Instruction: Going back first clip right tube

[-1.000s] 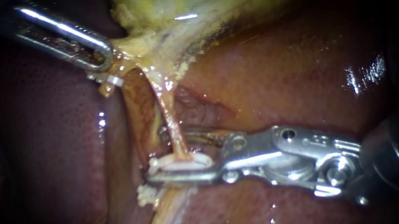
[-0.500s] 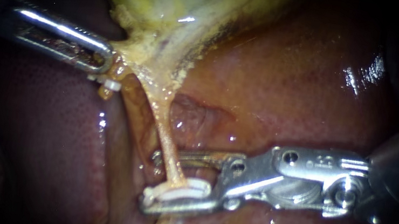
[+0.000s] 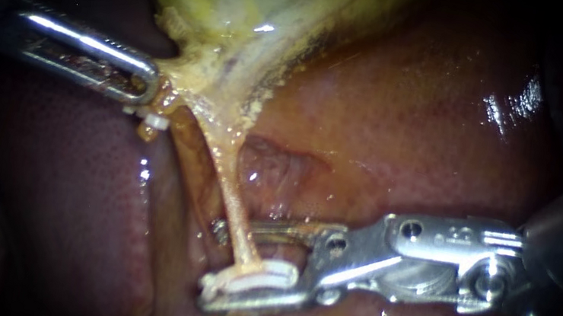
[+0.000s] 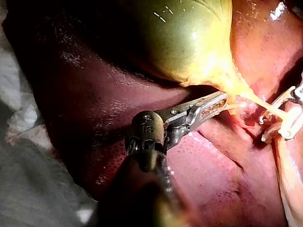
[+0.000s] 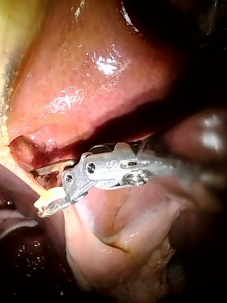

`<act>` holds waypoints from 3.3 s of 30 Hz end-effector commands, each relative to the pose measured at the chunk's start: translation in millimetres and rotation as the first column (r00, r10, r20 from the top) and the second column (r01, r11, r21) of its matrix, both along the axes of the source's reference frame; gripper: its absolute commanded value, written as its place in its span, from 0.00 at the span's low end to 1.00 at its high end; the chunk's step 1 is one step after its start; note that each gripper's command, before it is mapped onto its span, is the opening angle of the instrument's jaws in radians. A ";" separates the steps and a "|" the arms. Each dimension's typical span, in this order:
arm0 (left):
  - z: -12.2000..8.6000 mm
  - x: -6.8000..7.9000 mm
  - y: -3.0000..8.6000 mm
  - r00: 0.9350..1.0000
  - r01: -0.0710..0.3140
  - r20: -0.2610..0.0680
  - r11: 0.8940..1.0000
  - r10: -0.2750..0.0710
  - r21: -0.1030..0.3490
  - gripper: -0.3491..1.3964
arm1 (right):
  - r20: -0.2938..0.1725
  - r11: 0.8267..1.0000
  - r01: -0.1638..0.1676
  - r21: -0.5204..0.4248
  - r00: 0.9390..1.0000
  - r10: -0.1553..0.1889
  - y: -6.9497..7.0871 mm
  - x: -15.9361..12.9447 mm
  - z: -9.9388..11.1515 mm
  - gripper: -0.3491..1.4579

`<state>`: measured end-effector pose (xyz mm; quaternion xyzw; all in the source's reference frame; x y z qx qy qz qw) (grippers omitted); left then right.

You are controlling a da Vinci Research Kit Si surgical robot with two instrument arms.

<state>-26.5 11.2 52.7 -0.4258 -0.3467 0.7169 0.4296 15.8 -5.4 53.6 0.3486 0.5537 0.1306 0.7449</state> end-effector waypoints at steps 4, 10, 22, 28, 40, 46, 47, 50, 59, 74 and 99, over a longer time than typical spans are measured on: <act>0.0 0.0 0.0 1.000 0.000 0.000 1.000 0.000 0.000 0.00 | -0.003 1.000 -0.001 -0.001 1.000 0.001 -0.2 0.3 -0.1 0.47; 0.0 0.0 0.0 1.000 0.000 0.000 1.000 0.000 0.000 0.00 | -0.006 1.000 0.002 0.001 1.000 -0.002 -0.2 0.8 0.1 0.47; 0.0 0.0 0.0 1.000 0.000 0.000 1.000 0.000 0.000 0.00 | 0.005 0.999 -0.033 -0.010 0.999 0.033 0.5 1.9 1.8 0.47; 0.1 -0.1 0.0 1.000 0.000 0.000 1.000 0.000 0.000 0.00 | 0.074 0.997 -0.068 -0.043 0.995 0.071 2.4 1.6 4.0 0.47; 0.1 -0.1 0.0 1.000 0.000 0.000 1.000 0.000 0.000 0.00 | 0.073 0.990 -0.059 -0.125 0.995 0.069 3.1 -1.5 3.8 0.47; 0.1 -0.1 0.0 1.000 0.000 0.000 1.000 0.000 0.000 0.00 | 0.052 0.981 -0.066 -0.183 0.996 0.077 4.1 -5.2 2.8 0.47; 0.1 -0.1 0.0 1.000 0.000 0.000 1.000 0.000 0.000 0.00 | 0.047 0.979 -0.064 -0.192 0.996 0.074 4.2 -5.7 2.7 0.47; 0.1 0.0 0.0 1.000 0.000 0.000 1.000 0.000 0.000 0.00 | 0.038 0.977 -0.060 -0.205 0.997 0.069 4.6 -7.3 2.2 0.47; 0.1 0.0 0.0 1.000 0.000 0.000 1.000 0.000 0.000 0.00 | 0.038 0.973 -0.079 -0.215 0.995 0.089 5.7 -9.9 0.7 0.47; 1.4 -1.1 -0.3 1.000 0.005 -0.005 1.000 -0.005 -0.007 0.00 | 0.039 0.969 -0.094 -0.229 0.994 0.105 6.7 -11.2 -0.2 0.47; 6.0 -5.0 -1.3 1.000 -0.011 -0.004 1.000 0.011 -0.016 0.00 | 0.037 0.969 -0.091 -0.228 0.994 0.102 6.3 -11.7 -0.6 0.47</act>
